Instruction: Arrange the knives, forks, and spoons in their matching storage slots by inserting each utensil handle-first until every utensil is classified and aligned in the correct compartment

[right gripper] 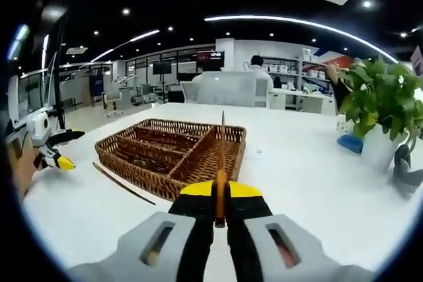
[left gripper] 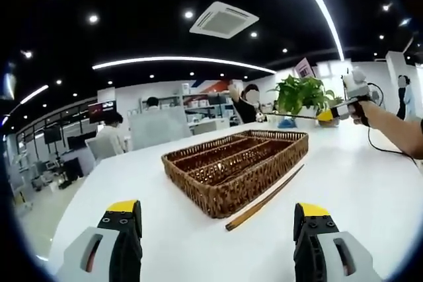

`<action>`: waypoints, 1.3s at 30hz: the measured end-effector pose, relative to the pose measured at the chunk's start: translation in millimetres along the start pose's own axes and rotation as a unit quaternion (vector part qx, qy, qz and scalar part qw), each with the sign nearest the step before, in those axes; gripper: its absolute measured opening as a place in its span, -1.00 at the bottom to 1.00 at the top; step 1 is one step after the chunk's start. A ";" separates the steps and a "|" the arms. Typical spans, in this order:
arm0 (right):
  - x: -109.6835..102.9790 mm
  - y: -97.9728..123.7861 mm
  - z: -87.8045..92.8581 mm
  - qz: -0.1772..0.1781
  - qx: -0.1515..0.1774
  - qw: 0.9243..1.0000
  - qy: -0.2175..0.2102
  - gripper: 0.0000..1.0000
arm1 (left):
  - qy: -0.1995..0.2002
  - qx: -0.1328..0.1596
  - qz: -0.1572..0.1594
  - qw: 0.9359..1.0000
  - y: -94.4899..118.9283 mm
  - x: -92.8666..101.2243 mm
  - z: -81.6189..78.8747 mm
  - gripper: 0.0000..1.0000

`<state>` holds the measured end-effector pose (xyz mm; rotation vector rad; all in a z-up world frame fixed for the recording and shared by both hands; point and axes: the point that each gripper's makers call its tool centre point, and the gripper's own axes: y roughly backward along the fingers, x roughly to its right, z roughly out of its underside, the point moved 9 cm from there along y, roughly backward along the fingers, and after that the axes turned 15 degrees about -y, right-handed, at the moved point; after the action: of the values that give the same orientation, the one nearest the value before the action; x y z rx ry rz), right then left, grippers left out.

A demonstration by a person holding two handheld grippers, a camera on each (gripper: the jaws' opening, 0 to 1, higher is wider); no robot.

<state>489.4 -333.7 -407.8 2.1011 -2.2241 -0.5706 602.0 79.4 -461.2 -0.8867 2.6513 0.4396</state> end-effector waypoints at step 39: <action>-13.1 -73.6 -48.0 0.011 -0.006 1.000 0.006 -0.93 | -0.002 -0.003 -0.003 1.000 -1.9 -4.1 0.3 1.00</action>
<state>574.0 -334.2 -380.8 2.0673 -2.2280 -0.5680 606.4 80.2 -460.3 -0.8944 2.6447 0.4475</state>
